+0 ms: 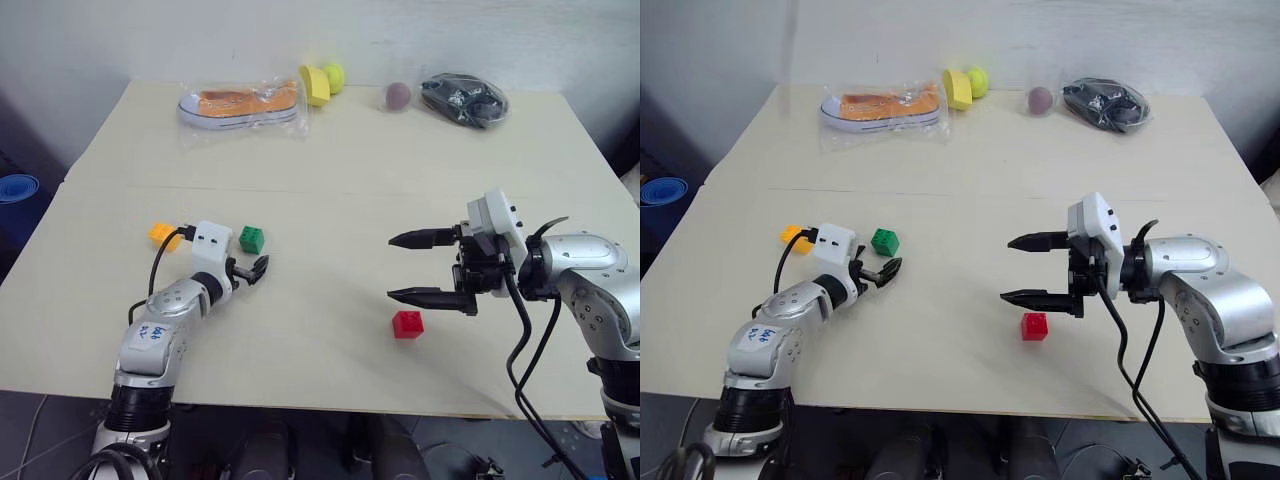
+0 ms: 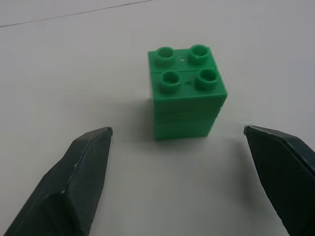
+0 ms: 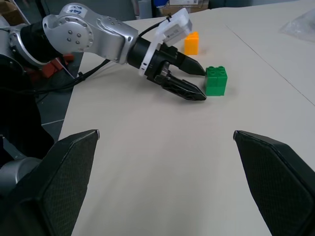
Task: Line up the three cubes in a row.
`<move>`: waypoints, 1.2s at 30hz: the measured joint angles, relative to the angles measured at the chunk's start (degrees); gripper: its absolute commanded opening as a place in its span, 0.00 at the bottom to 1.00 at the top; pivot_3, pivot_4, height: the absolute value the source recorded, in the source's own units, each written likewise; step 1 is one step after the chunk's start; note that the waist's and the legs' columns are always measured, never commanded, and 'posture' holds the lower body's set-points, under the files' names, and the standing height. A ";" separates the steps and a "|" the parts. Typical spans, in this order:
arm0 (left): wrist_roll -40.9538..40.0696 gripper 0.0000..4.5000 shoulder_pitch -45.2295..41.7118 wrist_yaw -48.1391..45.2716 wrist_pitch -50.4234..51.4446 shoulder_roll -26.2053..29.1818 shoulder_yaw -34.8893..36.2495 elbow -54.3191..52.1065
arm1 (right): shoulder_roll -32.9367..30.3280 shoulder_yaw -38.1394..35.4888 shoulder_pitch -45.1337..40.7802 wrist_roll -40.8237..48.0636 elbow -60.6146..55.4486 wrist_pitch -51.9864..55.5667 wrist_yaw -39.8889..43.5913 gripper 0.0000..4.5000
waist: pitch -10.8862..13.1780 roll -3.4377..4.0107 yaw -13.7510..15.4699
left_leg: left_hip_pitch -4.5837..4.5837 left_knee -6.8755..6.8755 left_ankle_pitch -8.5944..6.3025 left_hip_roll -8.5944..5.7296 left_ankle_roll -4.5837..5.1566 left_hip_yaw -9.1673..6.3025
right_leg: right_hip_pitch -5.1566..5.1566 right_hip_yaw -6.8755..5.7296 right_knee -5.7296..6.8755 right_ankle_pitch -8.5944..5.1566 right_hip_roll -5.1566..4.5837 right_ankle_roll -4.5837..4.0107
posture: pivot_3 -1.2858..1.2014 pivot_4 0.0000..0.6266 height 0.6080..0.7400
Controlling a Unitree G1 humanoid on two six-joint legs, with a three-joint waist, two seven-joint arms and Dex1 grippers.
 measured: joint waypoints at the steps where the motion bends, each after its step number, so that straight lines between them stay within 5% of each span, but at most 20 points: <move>1: 0.23 1.00 -1.19 0.14 -0.31 -0.71 -0.06 1.52 | 0.00 -0.02 0.00 0.08 -0.01 0.02 -0.19 0.99 | 0.00 0.00 0.02 | 0.01 0.00 0.00 0.00 0.00 0.00 | 0.00 0.00 0.00 0.00 0.00 0.00 | 0.52 0.24 1.00; 7: 1.92 1.00 -5.55 0.07 -2.82 -2.46 -1.00 6.58 | 0.02 0.01 -0.01 1.46 -0.29 0.21 -1.06 0.99 | 0.00 -0.01 0.04 | -0.01 0.00 0.01 0.00 0.00 -0.01 | 0.00 -0.04 -0.01 0.00 0.01 0.00 | 0.52 0.24 1.00; 10: 2.49 0.87 -6.04 0.13 -3.16 -3.20 -1.28 8.35 | 0.02 0.17 -0.02 1.72 -0.45 0.20 -1.13 1.00 | 0.00 -0.01 -0.09 | 0.00 0.00 0.02 0.02 -0.01 -0.01 | 0.00 -0.03 0.00 0.00 0.02 0.00 | 0.52 0.24 1.00; 18: 2.98 0.33 -6.07 -0.35 -3.01 -3.39 -1.08 8.30 | 0.02 0.39 -0.02 1.70 -0.45 0.07 -1.33 1.00 | 0.00 -0.01 -0.01 | 0.00 0.00 0.02 0.00 -0.01 -0.01 | 0.00 -0.03 0.00 0.00 0.01 0.01 | 0.52 0.24 1.00; 24: 2.53 0.34 -5.86 -5.30 -4.04 -0.62 -1.09 8.24 | -0.14 0.41 0.52 0.95 -0.45 -0.83 -0.77 1.00 | 0.00 -0.01 -0.02 | 0.00 0.00 0.02 0.01 -0.01 -0.01 | 0.00 -0.04 0.00 0.00 0.01 0.01 | 0.52 0.24 1.00; 31: -5.57 0.34 -2.76 -42.26 -12.40 17.54 -8.38 0.74 | -5.67 0.67 8.22 -5.76 -0.84 -9.26 4.75 1.00 | 0.02 -0.04 0.00 | 0.00 0.00 0.00 0.01 -0.05 0.04 | -0.01 -0.01 -0.13 0.00 0.05 0.00 | 0.52 0.24 1.00; 36: -5.09 0.34 -3.00 -54.28 -16.40 18.98 -16.77 1.03 | -7.70 -0.51 13.86 -6.44 -2.34 -10.89 5.54 1.00 | 0.02 -0.04 0.06 | -0.02 0.00 0.00 0.01 -0.03 0.03 | -0.01 -0.01 -0.22 0.00 0.05 0.00 | 0.52 0.24 1.00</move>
